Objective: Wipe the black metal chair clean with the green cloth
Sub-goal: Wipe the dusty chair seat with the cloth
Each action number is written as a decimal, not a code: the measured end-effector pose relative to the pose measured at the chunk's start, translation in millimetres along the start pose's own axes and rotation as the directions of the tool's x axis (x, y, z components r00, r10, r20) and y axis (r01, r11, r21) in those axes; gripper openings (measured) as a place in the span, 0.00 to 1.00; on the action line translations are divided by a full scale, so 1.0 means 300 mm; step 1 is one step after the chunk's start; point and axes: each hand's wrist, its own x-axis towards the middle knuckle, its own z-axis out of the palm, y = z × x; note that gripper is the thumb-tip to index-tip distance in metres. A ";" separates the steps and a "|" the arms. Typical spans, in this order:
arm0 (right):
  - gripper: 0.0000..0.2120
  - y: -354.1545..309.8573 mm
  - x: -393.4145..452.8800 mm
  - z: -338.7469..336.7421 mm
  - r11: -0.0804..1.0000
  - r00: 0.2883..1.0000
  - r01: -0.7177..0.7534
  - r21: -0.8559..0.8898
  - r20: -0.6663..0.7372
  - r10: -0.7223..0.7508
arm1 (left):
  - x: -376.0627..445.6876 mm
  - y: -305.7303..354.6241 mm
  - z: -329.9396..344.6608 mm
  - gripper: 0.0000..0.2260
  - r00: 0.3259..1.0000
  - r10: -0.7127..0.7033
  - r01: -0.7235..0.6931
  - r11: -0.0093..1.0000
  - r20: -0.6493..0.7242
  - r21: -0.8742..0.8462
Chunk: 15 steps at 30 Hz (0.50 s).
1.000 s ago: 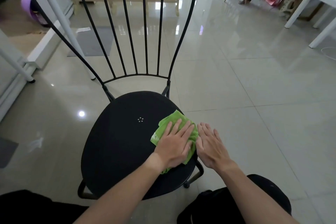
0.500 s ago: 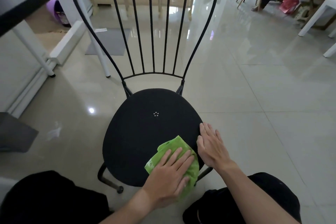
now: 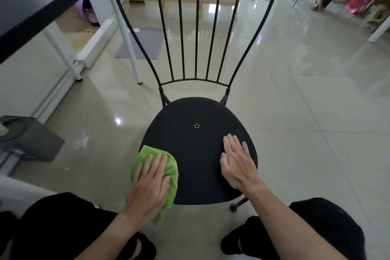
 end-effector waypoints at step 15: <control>0.34 -0.068 0.016 0.045 0.986 0.987 0.160 -0.052 -0.001 -0.161 | 0.452 -0.053 -0.056 0.28 0.947 -0.316 0.320 0.942 0.059 -0.097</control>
